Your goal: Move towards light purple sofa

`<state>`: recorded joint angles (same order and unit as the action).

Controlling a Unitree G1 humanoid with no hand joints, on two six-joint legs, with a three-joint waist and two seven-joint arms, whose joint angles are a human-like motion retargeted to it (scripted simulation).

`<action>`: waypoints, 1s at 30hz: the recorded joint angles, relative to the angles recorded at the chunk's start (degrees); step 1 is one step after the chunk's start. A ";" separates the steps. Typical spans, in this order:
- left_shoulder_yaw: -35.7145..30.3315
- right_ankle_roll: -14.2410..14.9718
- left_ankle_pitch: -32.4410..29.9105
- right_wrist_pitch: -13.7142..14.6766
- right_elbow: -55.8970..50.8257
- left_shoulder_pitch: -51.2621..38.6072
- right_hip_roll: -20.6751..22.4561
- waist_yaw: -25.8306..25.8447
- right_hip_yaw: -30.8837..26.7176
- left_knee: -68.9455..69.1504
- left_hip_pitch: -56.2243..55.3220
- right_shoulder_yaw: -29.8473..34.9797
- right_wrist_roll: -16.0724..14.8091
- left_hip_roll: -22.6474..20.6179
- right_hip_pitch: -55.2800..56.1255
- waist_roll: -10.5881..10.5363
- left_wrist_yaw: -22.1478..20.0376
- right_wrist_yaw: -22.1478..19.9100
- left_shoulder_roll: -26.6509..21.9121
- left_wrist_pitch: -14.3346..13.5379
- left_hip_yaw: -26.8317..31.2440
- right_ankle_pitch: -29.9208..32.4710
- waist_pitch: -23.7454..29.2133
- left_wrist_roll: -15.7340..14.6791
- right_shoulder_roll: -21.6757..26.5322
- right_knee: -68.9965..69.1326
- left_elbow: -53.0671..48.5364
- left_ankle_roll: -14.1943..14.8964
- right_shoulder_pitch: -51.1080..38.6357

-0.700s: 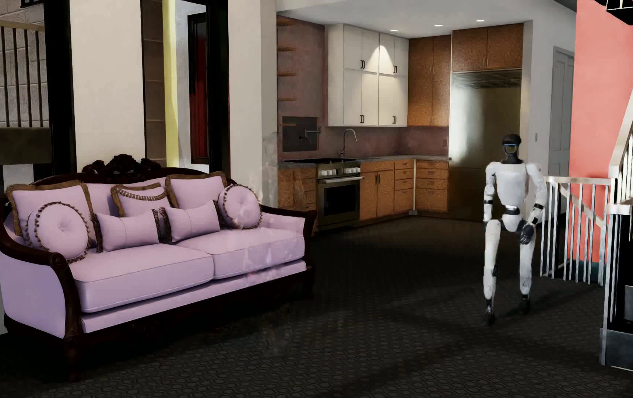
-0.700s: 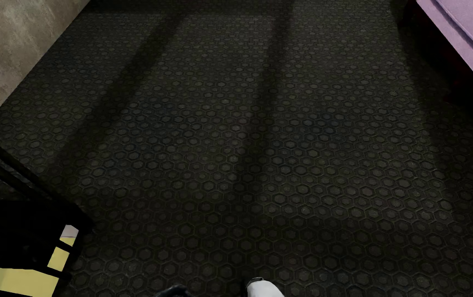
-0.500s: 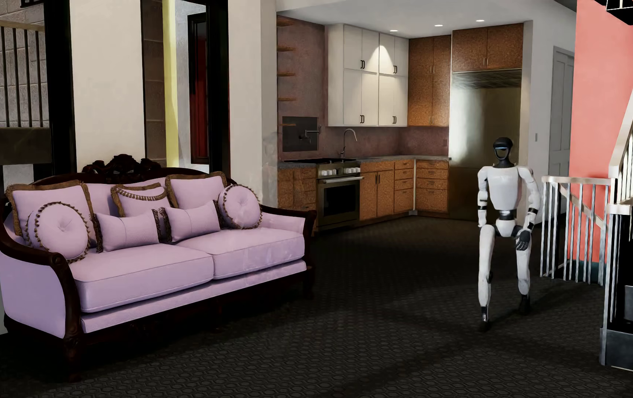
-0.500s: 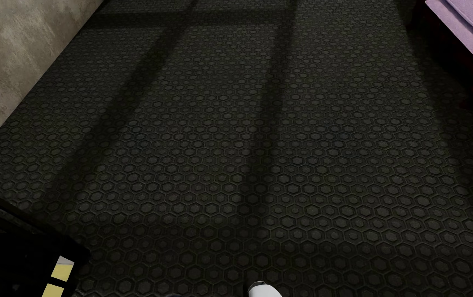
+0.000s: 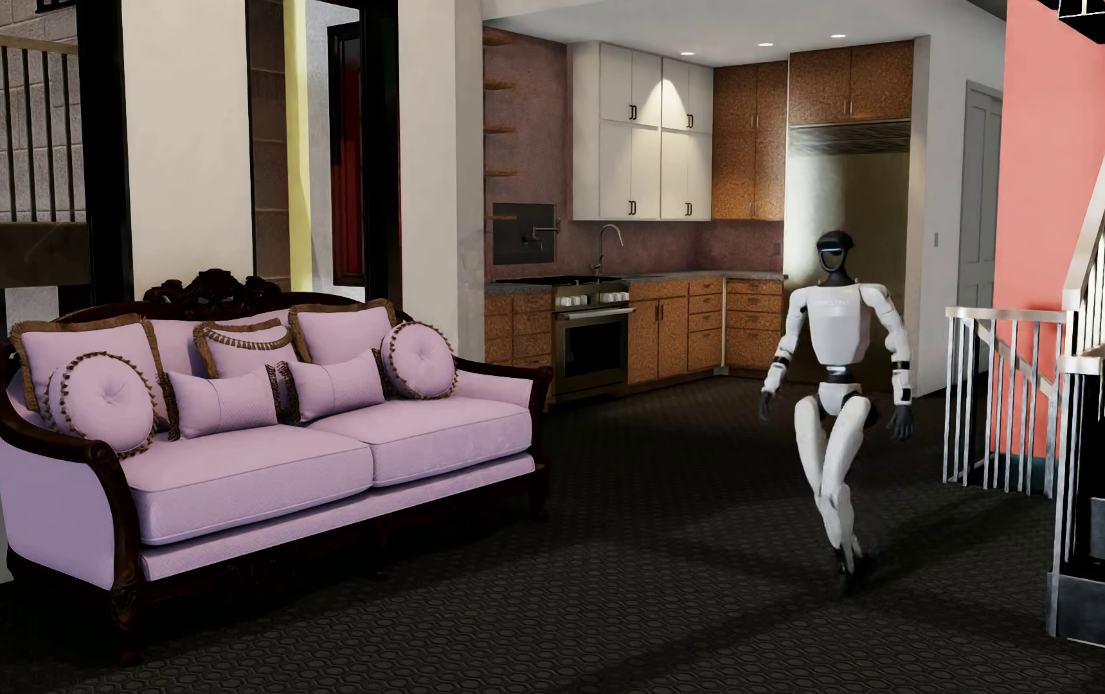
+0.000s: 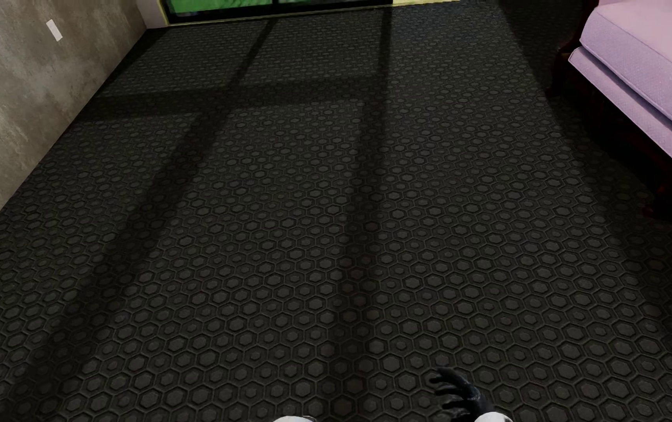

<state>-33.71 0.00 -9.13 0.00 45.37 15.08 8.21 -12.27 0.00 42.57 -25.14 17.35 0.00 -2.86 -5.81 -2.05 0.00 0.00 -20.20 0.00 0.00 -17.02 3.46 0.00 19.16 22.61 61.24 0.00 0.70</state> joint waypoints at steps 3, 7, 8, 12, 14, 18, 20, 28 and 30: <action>-0.18 0.00 -7.14 0.00 -9.05 1.74 -1.96 -1.79 0.00 -18.16 -0.87 -1.64 0.00 1.33 -7.50 0.04 0.00 0.00 -0.06 0.00 0.00 -5.68 -0.77 0.00 -0.17 -1.70 -0.41 0.00 0.98; 2.91 0.00 -8.84 0.00 -9.30 2.11 -5.13 -3.08 0.00 -15.66 -2.32 0.85 0.00 0.05 -11.58 1.97 0.00 0.00 0.16 0.00 0.00 -5.36 -1.83 0.00 -2.02 1.24 0.36 0.00 5.85; 1.89 0.00 -11.12 0.00 -5.33 1.46 -6.33 -2.34 0.00 -12.93 -2.99 2.84 0.00 -1.48 -11.96 3.26 0.00 0.00 0.00 0.00 0.00 -3.06 -2.41 0.00 -2.83 3.03 1.02 0.00 7.14; -2.56 0.00 -2.89 0.00 16.56 -4.32 -11.11 0.49 0.00 -8.27 4.95 17.08 0.00 -3.70 -2.98 6.87 0.00 0.00 -0.83 0.00 0.00 19.26 -1.87 0.00 -4.25 25.06 0.47 0.00 10.87; -1.11 0.00 3.81 0.00 16.19 -6.85 -12.44 3.43 0.00 -8.61 10.03 23.20 0.00 -4.77 8.92 7.79 0.00 0.00 -1.97 0.00 0.00 24.36 -0.75 0.00 -1.93 43.68 -3.79 0.00 13.42; 9.47 0.00 14.83 0.00 9.73 -10.98 -7.87 12.62 0.00 -10.70 21.73 11.28 0.00 -4.29 26.31 7.64 0.00 0.00 -4.08 0.00 0.00 13.21 1.16 0.00 -0.06 52.60 -11.73 0.00 19.67; 16.03 0.00 18.95 0.00 7.99 -13.19 -6.99 17.31 0.00 -11.98 27.05 6.02 0.00 -3.59 30.82 7.76 0.00 0.00 -4.79 0.00 0.00 16.53 1.43 0.00 -0.57 36.95 -16.15 0.00 20.93; 19.71 0.00 23.96 0.00 16.00 -21.44 -9.84 26.54 0.00 -13.05 39.54 7.53 0.00 -1.90 32.42 5.06 0.00 0.00 -2.73 0.00 0.00 14.39 -4.05 0.00 -5.69 4.05 -29.33 0.00 22.23; 17.81 0.00 12.13 0.00 19.31 -17.73 -5.77 24.32 0.00 -8.90 39.81 10.12 0.00 0.27 33.13 0.33 0.00 0.00 -0.10 0.00 0.00 25.04 -5.71 0.00 -5.13 6.77 -28.02 0.00 21.81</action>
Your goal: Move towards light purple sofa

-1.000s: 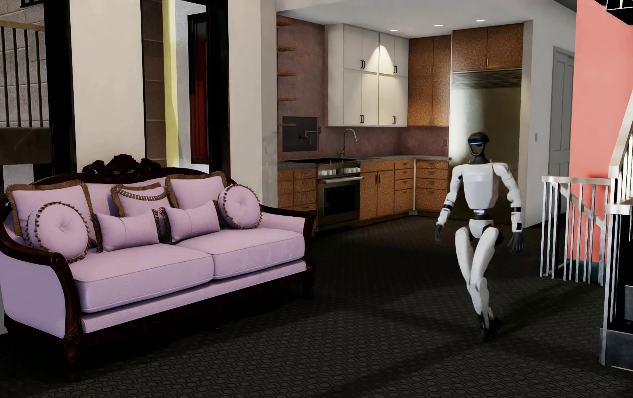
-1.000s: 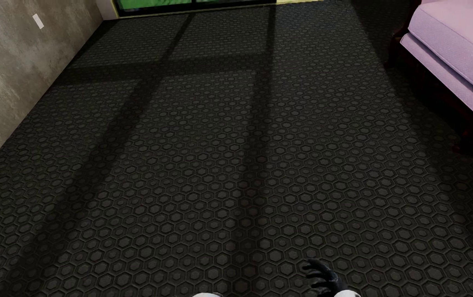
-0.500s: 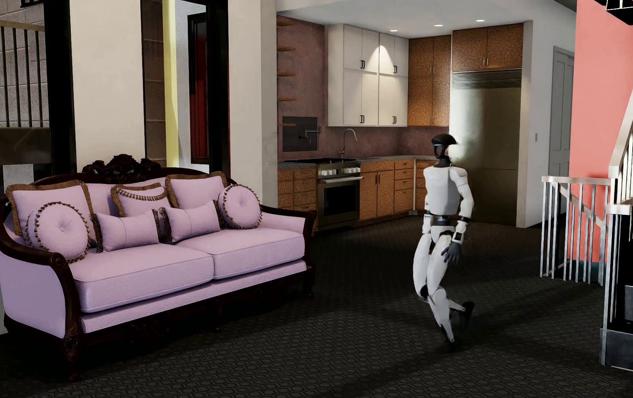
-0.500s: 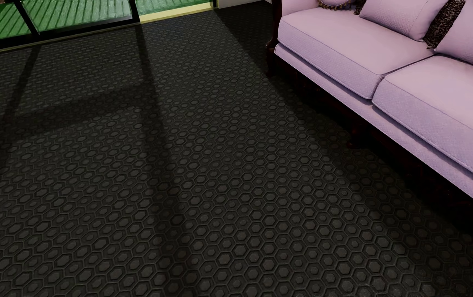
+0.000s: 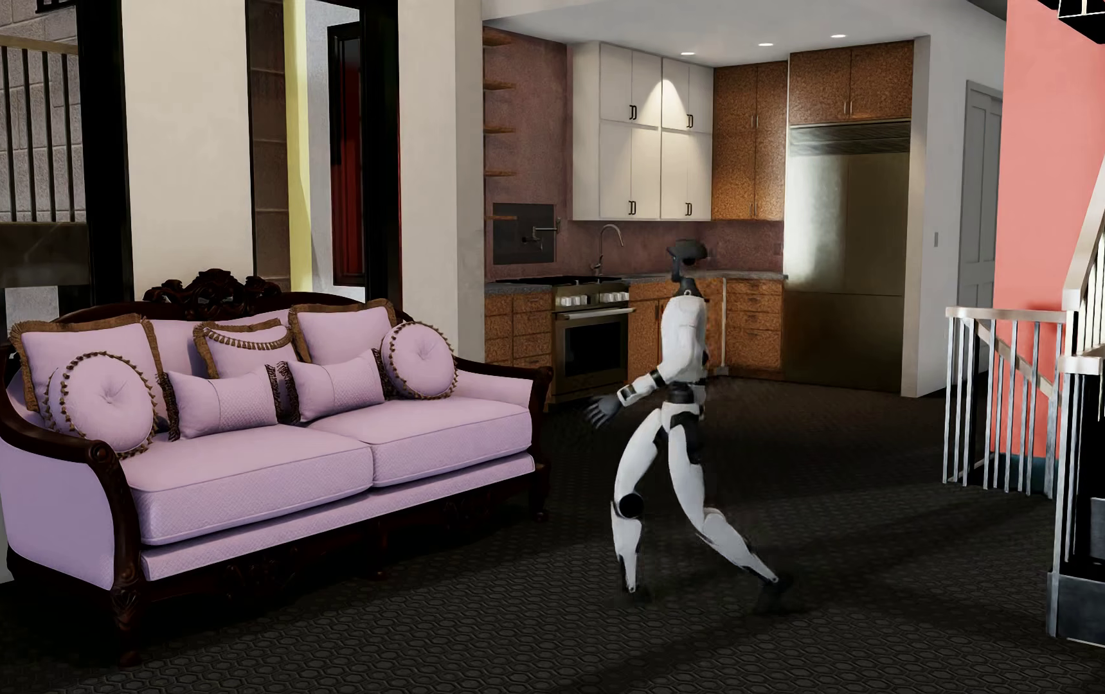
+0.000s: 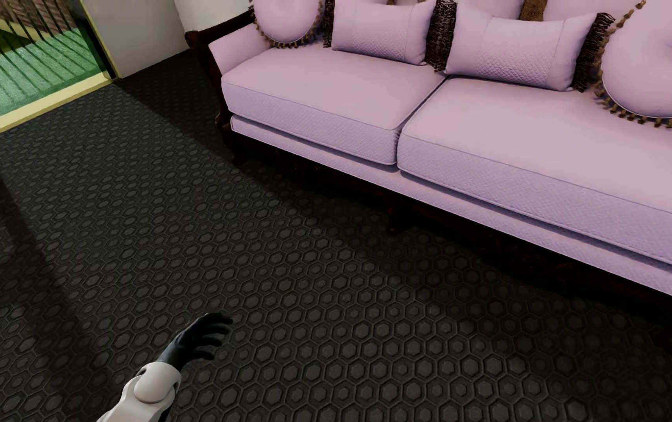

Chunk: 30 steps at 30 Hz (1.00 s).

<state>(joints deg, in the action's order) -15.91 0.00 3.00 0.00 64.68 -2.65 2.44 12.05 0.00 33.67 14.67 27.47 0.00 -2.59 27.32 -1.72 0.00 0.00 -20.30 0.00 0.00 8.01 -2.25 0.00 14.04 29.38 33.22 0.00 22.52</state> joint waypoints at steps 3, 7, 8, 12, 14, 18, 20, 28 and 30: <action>-9.09 0.00 -22.47 0.00 -3.08 5.81 4.50 -1.74 0.00 19.21 -7.59 -2.36 0.00 4.33 -8.69 -4.24 0.00 0.00 1.32 0.00 0.00 -7.29 0.61 0.00 2.09 0.32 6.77 0.00 -1.08; -21.47 0.00 -14.79 0.00 -10.86 9.75 8.04 -9.42 0.00 42.23 -26.19 -6.18 0.00 6.23 -19.79 -5.41 0.00 0.00 1.36 0.00 0.00 -15.89 2.86 0.00 4.69 -2.20 18.47 0.00 -6.32; -20.89 0.00 -11.68 0.00 -12.00 11.50 8.21 -12.19 0.00 41.53 -29.27 -6.40 0.00 5.58 -22.88 -4.93 0.00 0.00 1.72 0.00 0.00 -17.32 3.54 0.00 5.35 -3.09 22.22 0.00 -8.26; -19.05 0.00 -10.37 0.00 -16.00 18.25 5.47 -23.79 0.00 16.32 -35.88 -13.08 0.00 3.38 -29.48 -2.34 0.00 0.00 0.47 0.00 0.00 -20.70 4.35 0.00 5.73 -3.93 29.23 0.00 -14.32; -18.64 0.00 -16.17 0.00 -19.86 21.13 4.38 -26.62 0.00 1.58 -35.94 -15.28 0.00 4.07 -32.13 -2.89 0.00 0.00 0.21 0.00 0.00 -22.71 4.26 0.00 6.55 -4.30 28.59 0.00 -15.55; -17.45 0.00 -21.20 0.00 -26.40 23.09 2.31 -26.25 0.00 -12.39 -34.00 -16.91 0.00 4.02 -38.25 -4.34 0.00 0.00 1.00 0.00 0.00 -26.77 4.05 0.00 7.70 -5.26 28.19 0.00 -13.76; -17.32 0.00 -17.80 0.00 -24.89 21.84 0.94 -25.84 0.00 -11.29 -34.43 -16.13 0.00 3.40 -39.63 -4.40 0.00 0.00 0.73 0.00 0.00 -27.90 2.91 0.00 7.05 -4.87 27.62 0.00 -11.40; -10.06 0.00 -13.79 0.00 2.30 9.26 -9.15 -22.43 0.00 -5.14 -26.88 10.51 0.00 -1.82 -32.72 2.05 0.00 0.00 -2.12 0.00 0.00 -13.51 2.31 0.00 2.52 14.98 21.48 0.00 -4.12; -5.35 0.00 -10.30 0.00 -2.46 7.12 -9.79 -20.17 0.00 -5.37 -23.83 10.85 0.00 -2.86 -23.41 3.60 0.00 0.00 -3.45 0.00 0.00 -7.91 3.90 0.00 2.64 30.11 17.27 0.00 -2.62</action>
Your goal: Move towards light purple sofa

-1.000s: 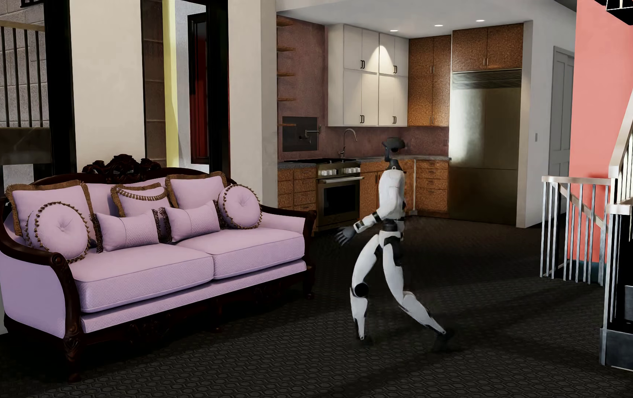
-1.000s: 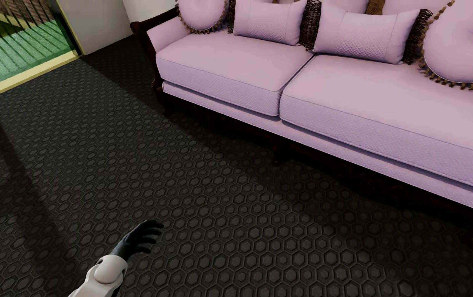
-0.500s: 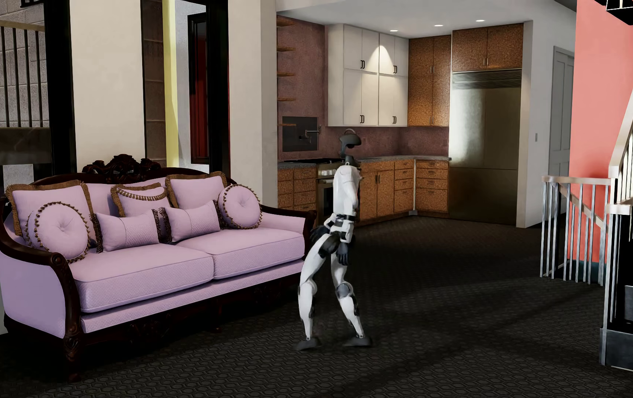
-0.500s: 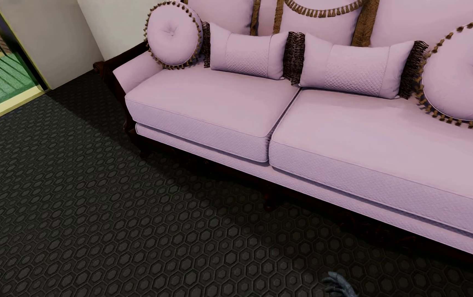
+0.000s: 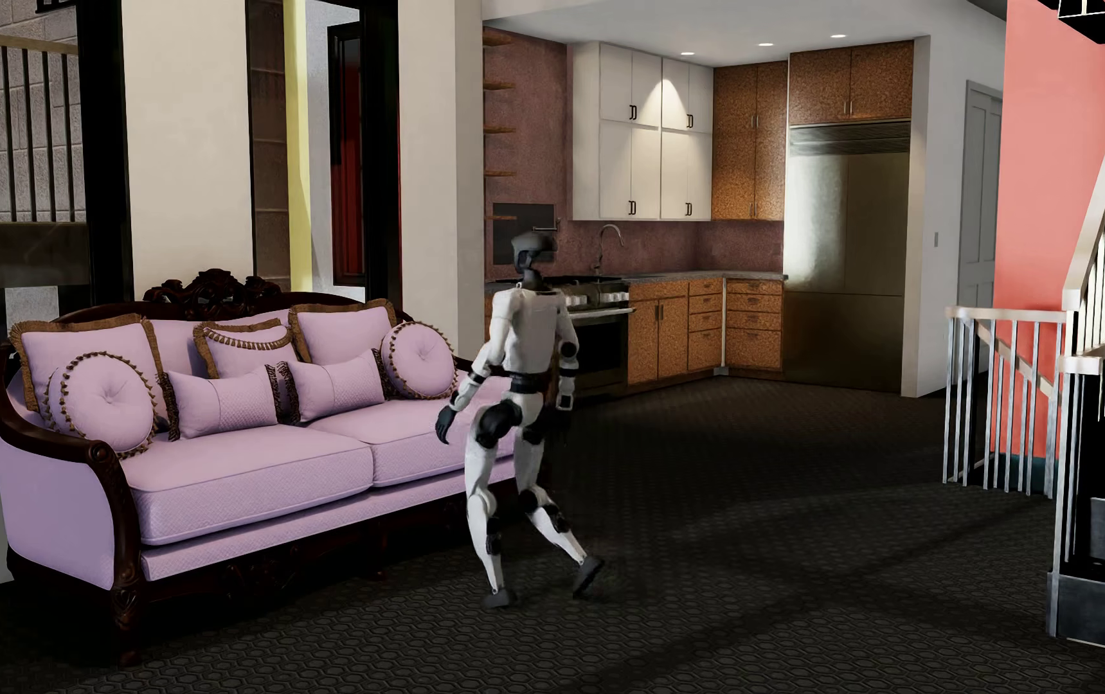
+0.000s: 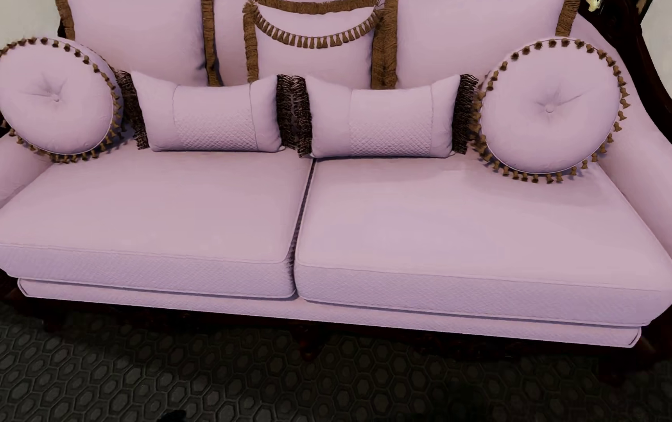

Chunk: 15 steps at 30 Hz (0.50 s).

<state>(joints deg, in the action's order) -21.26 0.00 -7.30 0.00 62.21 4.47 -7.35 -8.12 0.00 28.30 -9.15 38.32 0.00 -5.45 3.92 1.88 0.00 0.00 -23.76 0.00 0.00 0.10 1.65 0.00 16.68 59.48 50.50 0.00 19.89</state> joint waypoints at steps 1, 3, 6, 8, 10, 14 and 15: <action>1.92 0.00 1.36 0.00 -1.34 -1.12 0.39 2.21 0.00 -0.50 1.25 -2.80 0.00 -0.63 4.32 0.50 0.00 0.00 -0.56 0.00 0.00 1.61 0.59 0.00 -0.49 6.45 -0.92 0.00 0.18; 4.77 0.00 2.84 0.00 -3.68 -4.09 2.21 6.88 0.00 -1.57 4.01 -10.22 0.00 -0.92 10.76 0.77 0.00 0.00 -1.17 0.00 0.00 -1.33 1.97 0.00 -2.00 13.52 -0.10 0.00 -0.43; 1.85 0.00 3.95 0.00 -9.45 -8.40 3.53 12.64 0.00 -1.35 5.79 -12.57 0.00 -0.33 14.21 0.32 0.00 0.00 -1.81 0.00 0.00 -5.95 3.80 0.00 -2.33 4.42 0.32 0.00 -2.78; -2.40 0.00 6.11 0.00 -11.21 -10.60 4.59 14.48 0.00 0.56 4.67 -10.70 0.00 0.28 13.24 -0.68 0.00 0.00 -1.61 0.00 0.00 -5.23 5.15 0.00 -1.35 -7.73 -1.87 0.00 -5.28; -5.53 0.00 7.93 0.00 -9.56 -11.75 5.70 14.29 0.00 2.14 3.73 -9.61 0.00 0.90 11.23 -2.01 0.00 0.00 -0.36 0.00 0.00 -5.10 6.12 0.00 -0.29 -17.30 -4.87 0.00 -7.49; -7.90 0.00 8.39 0.00 -4.32 -7.02 5.71 11.32 0.00 -0.28 7.47 -12.57 0.00 1.27 6.07 -2.11 0.00 0.00 2.72 0.00 0.00 -5.24 4.88 0.00 -0.50 -24.85 -9.79 0.00 -8.72; -7.25 0.00 8.38 0.00 -4.00 -4.57 5.96 9.91 0.00 -1.67 8.86 -13.44 0.00 1.24 4.34 -1.88 0.00 0.00 3.41 0.00 0.00 -6.12 3.80 0.00 -0.83 -27.06 -9.49 0.00 -8.45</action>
<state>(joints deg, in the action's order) -28.51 0.00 1.07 0.00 58.22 -0.10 -1.39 1.79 0.00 26.62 -0.29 24.87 0.00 -4.22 8.26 0.00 0.00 0.00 -20.34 0.00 0.00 -6.02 5.45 0.00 15.84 32.42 41.00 0.00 11.44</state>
